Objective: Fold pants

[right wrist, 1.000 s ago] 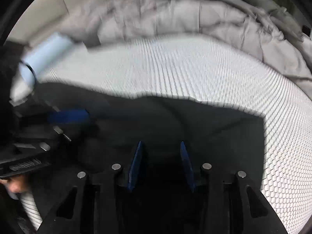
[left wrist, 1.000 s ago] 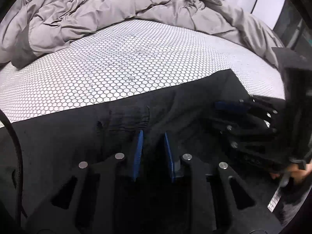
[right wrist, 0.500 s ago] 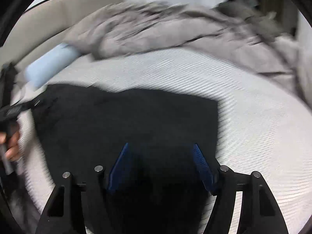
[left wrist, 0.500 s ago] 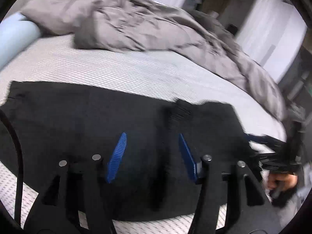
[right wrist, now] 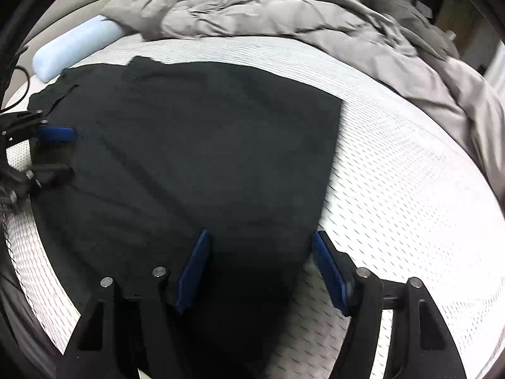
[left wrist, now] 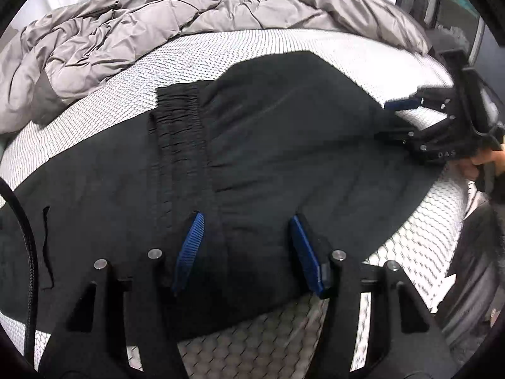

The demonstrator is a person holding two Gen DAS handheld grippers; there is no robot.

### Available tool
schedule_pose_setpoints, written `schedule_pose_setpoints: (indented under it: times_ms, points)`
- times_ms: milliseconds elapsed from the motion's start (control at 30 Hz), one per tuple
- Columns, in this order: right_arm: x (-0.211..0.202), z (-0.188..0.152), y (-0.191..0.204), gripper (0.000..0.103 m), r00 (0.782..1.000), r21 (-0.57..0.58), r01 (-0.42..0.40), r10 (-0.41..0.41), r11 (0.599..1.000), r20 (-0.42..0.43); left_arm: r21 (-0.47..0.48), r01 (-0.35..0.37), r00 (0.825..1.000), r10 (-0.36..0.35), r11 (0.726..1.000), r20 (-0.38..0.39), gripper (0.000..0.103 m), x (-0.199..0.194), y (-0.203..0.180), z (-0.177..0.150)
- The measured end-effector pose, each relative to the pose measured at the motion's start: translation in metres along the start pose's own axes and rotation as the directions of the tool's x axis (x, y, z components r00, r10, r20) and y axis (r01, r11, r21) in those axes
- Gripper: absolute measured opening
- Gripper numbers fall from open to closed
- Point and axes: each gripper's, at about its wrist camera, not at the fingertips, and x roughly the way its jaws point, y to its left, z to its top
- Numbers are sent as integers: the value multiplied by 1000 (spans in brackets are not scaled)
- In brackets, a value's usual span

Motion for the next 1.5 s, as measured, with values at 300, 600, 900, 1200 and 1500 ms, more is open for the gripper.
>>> schedule_pose_setpoints:
  times_ms: [300,600,900,1200,1500]
  points:
    - [-45,0,-32,96,969,273,-171,112,947,220,-680,-53,946,254,731,199,82,-92,141,-81]
    - [-40,10,-29,97,957,318,-229,154,920,245,-921,170,945,206,352,253,81,-104,234,-182]
    - [-42,5,-16,96,958,275,-215,148,937,244,-943,-32,949,306,330,75,3,-62,280,-119]
    - [-64,4,-28,97,928,286,-210,99,935,358,-650,-65,876,355,757,326,2,-134,129,12]
    - [-63,-10,-87,97,930,472,-209,24,857,367,-144,184,972,-159,972,171,68,-22,-76,80]
